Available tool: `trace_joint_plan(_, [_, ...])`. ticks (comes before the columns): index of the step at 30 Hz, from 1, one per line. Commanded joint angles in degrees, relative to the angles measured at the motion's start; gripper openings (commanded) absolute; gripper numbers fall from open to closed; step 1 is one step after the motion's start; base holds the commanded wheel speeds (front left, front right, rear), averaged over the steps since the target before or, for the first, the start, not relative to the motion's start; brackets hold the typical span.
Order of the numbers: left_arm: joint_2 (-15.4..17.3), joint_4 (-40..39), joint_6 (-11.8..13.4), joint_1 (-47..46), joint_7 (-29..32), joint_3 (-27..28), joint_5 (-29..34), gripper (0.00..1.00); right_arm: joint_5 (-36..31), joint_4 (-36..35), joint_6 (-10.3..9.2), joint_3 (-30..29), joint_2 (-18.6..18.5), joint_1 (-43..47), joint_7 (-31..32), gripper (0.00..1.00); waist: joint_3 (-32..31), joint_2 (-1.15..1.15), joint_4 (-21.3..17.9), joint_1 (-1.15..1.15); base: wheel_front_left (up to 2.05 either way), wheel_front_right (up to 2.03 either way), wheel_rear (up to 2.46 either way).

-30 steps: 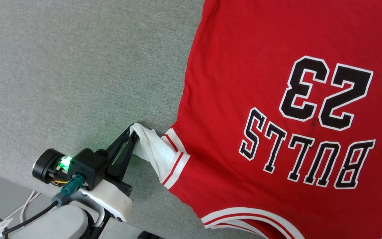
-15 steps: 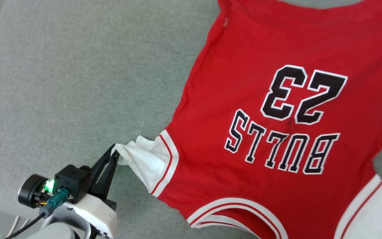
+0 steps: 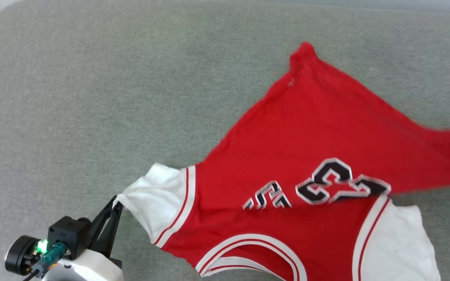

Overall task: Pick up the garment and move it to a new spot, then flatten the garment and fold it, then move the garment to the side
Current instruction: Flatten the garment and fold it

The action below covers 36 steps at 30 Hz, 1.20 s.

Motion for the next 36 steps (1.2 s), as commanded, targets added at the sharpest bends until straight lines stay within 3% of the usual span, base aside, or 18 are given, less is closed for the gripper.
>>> trace_joint_plan(1, [0.23, -0.25, 0.46, 0.73, -0.45, 0.31, -0.23, 0.0, 0.82, 0.04, -0.06, -0.22, -0.78, 3.43, -1.13, 0.0, -1.33, 0.0, -1.37, 0.0, 0.0, 0.0, 0.0])
trace_joint_plan(7, [0.69, -1.0, 0.55, 1.96, -0.52, 0.5, -0.35, 0.0, 4.1, 0.94, -0.06, -1.6, -2.04, 20.39, -7.11, 0.0, -2.08, 0.0, -2.46, 0.0, 0.0, 0.0, 0.0])
trace_joint_plan(13, [0.34, -1.15, 0.75, 2.7, -0.53, 0.7, -0.33, 0.0, 3.72, 2.22, -0.06, -3.95, 1.88, 33.47, -12.03, 0.0, -2.29, 0.0, -2.95, 0.0, 0.0, 0.0, 0.0])
trace_joint_plan(19, [0.3, -0.85, 0.76, 3.08, -0.48, 0.32, -0.41, 0.0, 2.0, 3.84, -0.05, -7.14, 7.06, 39.77, -13.95, 0.0, -3.37, 0.0, -3.1, 0.0, 0.0, 0.0, 0.0])
trace_joint_plan(20, [0.35, -0.84, 0.81, 3.22, -0.44, 0.28, -0.46, 0.0, 1.56, 3.79, -0.06, -8.33, 7.46, 39.76, -14.34, 0.29, -3.59, 0.0, -3.22, 0.0, 0.0, 0.0, 0.0])
trace_joint_plan(21, [0.38, -0.86, 0.91, 3.36, -0.4, 0.26, -0.56, 0.0, 1.04, 3.6, -0.07, -9.69, 7.65, 39.53, -14.67, 1.0, -3.82, 0.0, -3.36, 0.0, 0.0, 0.0, 0.0])
trace_joint_plan(31, [0.4, -1.51, 0.86, 2.73, -0.06, 0.01, -0.19, 0.0, -2.46, -4.97, -0.05, -23.37, 4.98, 30.4, -11.81, 1.0, -4.01, 0.0, -3.21, 0.0, 0.0, 0.0, 0.0])
trace_joint_plan(36, [0.37, -1.89, 0.56, 1.27, 0.43, -0.12, 0.69, 0.0, -4.41, -9.8, -0.05, -22.64, 4.71, 19.17, -4.76, 1.0, -2.26, 0.0, -2.09, 0.0, 0.0, 0.0, 0.0])
